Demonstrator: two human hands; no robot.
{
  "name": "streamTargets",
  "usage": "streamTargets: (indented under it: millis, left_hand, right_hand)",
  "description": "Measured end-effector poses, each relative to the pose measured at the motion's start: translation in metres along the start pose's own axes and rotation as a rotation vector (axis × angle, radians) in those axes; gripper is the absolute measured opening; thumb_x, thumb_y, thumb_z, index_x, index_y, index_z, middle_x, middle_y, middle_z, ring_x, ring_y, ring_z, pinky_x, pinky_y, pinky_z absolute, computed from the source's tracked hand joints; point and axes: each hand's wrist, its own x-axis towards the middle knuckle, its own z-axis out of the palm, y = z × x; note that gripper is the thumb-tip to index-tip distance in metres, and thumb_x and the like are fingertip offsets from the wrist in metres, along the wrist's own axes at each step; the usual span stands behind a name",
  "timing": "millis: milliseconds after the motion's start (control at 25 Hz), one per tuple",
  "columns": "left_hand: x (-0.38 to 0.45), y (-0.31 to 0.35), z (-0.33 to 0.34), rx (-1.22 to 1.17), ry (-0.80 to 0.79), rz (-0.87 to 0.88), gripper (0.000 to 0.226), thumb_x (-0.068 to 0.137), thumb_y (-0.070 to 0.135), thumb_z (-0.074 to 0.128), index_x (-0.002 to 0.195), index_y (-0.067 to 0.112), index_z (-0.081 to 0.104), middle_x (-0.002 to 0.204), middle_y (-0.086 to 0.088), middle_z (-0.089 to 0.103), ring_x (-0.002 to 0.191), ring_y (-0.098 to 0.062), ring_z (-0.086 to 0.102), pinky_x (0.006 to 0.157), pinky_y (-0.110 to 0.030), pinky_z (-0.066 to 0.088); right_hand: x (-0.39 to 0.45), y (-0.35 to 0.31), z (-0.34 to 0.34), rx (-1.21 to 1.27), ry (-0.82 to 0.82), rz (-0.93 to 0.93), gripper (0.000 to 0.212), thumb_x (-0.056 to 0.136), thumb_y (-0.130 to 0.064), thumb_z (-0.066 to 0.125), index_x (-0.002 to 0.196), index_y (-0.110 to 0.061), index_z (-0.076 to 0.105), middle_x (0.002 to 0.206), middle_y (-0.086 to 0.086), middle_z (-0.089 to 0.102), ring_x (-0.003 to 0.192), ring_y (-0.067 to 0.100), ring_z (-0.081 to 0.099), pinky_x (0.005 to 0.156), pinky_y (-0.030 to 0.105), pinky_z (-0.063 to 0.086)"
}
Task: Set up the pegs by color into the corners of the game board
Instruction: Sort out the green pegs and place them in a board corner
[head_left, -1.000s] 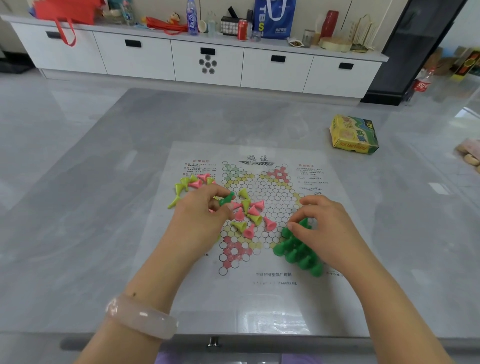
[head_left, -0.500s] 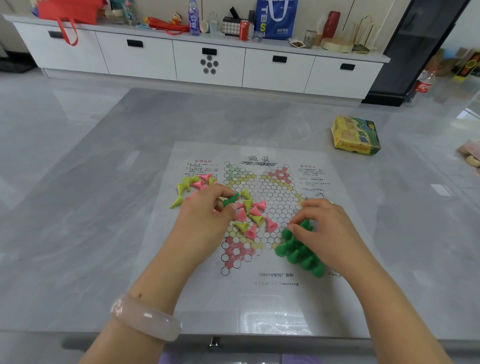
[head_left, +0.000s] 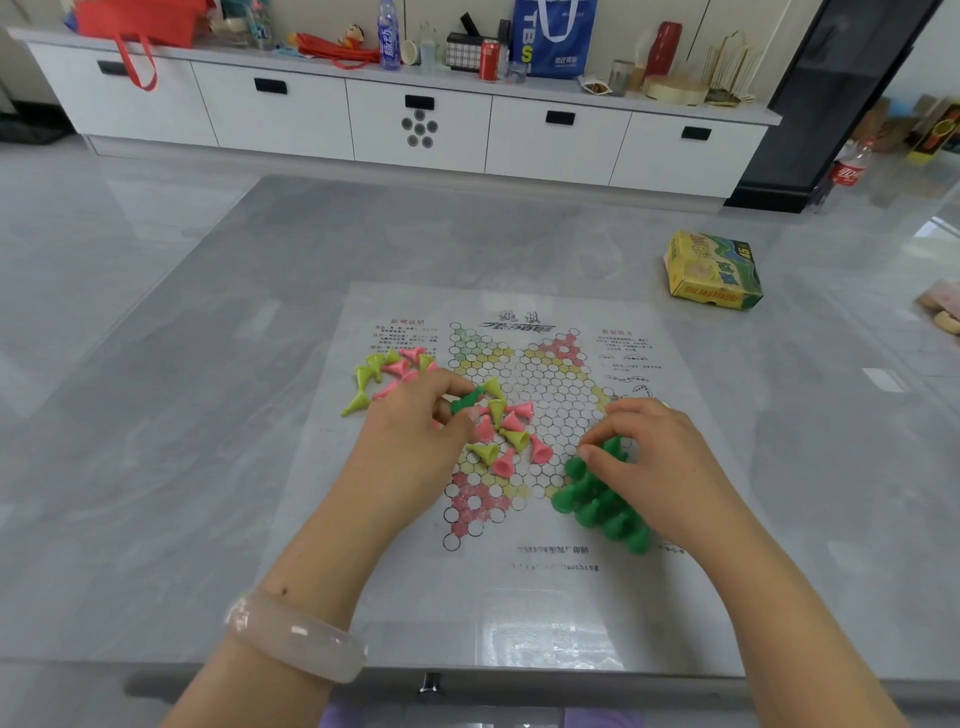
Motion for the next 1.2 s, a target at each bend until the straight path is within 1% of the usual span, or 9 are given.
streamTargets:
  millis: [200, 360, 480, 600, 720, 840, 1040, 1120, 1200]
  left_hand:
    - [-0.004, 0.004, 0.007, -0.031, -0.06, 0.007, 0.013, 0.088, 0.018, 0.056, 0.099, 0.024, 0.051, 0.08, 0.002, 0.066, 0.065, -0.009, 0.055, 0.051, -0.01, 0.042]
    - [-0.01, 0.011, 0.016, -0.08, -0.188, 0.019, 0.016, 0.084, 0.025, 0.061, 0.089, 0.027, 0.046, 0.081, 0.004, 0.069, 0.069, -0.009, 0.059, 0.061, -0.021, 0.043]
    - [-0.011, 0.014, 0.016, -0.083, -0.205, 0.009, 0.017, 0.084, 0.026, 0.061, 0.089, 0.024, 0.046, 0.08, 0.001, 0.07, 0.059, -0.006, 0.055, 0.058, -0.021, 0.041]
    - [-0.012, 0.015, 0.016, -0.063, -0.208, 0.02, 0.017, 0.084, 0.026, 0.061, 0.092, 0.023, 0.046, 0.081, 0.001, 0.069, 0.064, -0.006, 0.057, 0.06, -0.021, 0.043]
    - [-0.013, 0.014, 0.016, -0.069, -0.201, 0.039, 0.016, 0.086, 0.02, 0.059, 0.093, 0.025, 0.046, 0.081, 0.007, 0.063, 0.066, -0.003, 0.053, 0.058, -0.017, 0.043]
    - [-0.011, 0.01, 0.015, -0.048, -0.126, 0.064, 0.023, 0.086, 0.003, 0.047, 0.088, 0.026, 0.044, 0.092, 0.006, 0.054, 0.073, -0.005, 0.049, 0.055, -0.008, 0.041]
    - [-0.006, 0.003, 0.01, -0.067, -0.052, 0.007, 0.034, 0.087, -0.007, 0.035, 0.08, 0.026, 0.045, 0.089, 0.008, 0.05, 0.074, -0.003, 0.045, 0.051, -0.002, 0.038]
    - [-0.006, 0.003, 0.01, -0.062, -0.061, 0.002, 0.036, 0.087, -0.007, 0.035, 0.08, 0.027, 0.045, 0.091, 0.008, 0.053, 0.079, -0.006, 0.049, 0.056, -0.004, 0.041]
    - [-0.006, 0.004, 0.011, -0.064, -0.078, 0.007, 0.038, 0.087, -0.009, 0.033, 0.082, 0.026, 0.045, 0.096, 0.003, 0.056, 0.091, -0.01, 0.055, 0.071, -0.013, 0.046]
  right_hand:
    - [-0.008, -0.014, -0.01, 0.246, 0.156, -0.103, 0.011, 0.086, -0.025, 0.057, 0.085, -0.023, 0.068, 0.103, -0.014, 0.054, 0.106, 0.004, 0.048, 0.09, 0.017, 0.029]
    - [-0.013, -0.03, -0.007, 0.381, 0.051, -0.241, 0.018, 0.082, -0.028, 0.06, 0.076, -0.045, 0.062, 0.103, -0.024, 0.055, 0.102, -0.017, 0.045, 0.086, 0.0, 0.03]
    - [-0.012, -0.03, -0.005, 0.385, 0.025, -0.252, 0.017, 0.08, -0.029, 0.062, 0.076, -0.046, 0.061, 0.104, -0.028, 0.053, 0.101, -0.02, 0.043, 0.083, -0.006, 0.026]
    - [-0.012, -0.031, -0.006, 0.388, 0.031, -0.243, 0.018, 0.08, -0.028, 0.063, 0.075, -0.045, 0.062, 0.103, -0.028, 0.053, 0.1, -0.021, 0.044, 0.079, -0.009, 0.023]
    - [-0.012, -0.031, -0.007, 0.374, 0.061, -0.239, 0.02, 0.079, -0.028, 0.063, 0.072, -0.046, 0.061, 0.101, -0.028, 0.054, 0.099, -0.017, 0.046, 0.083, -0.004, 0.026]
    - [-0.009, -0.024, -0.008, 0.267, 0.11, -0.18, 0.011, 0.08, -0.028, 0.064, 0.072, -0.035, 0.064, 0.103, -0.02, 0.054, 0.102, -0.003, 0.045, 0.09, 0.014, 0.027]
    - [-0.006, -0.015, -0.002, 0.014, -0.028, -0.132, 0.008, 0.082, -0.027, 0.062, 0.084, -0.023, 0.069, 0.122, -0.01, 0.048, 0.12, 0.008, 0.032, 0.094, 0.02, 0.02]
    - [-0.006, -0.014, 0.001, -0.01, -0.048, -0.115, 0.009, 0.083, -0.026, 0.062, 0.085, -0.022, 0.069, 0.127, -0.007, 0.047, 0.123, 0.011, 0.029, 0.097, 0.023, 0.021]
    - [-0.006, -0.015, 0.001, -0.027, -0.057, -0.103, 0.009, 0.083, -0.026, 0.062, 0.086, -0.022, 0.069, 0.128, -0.006, 0.046, 0.125, 0.013, 0.029, 0.099, 0.027, 0.023]
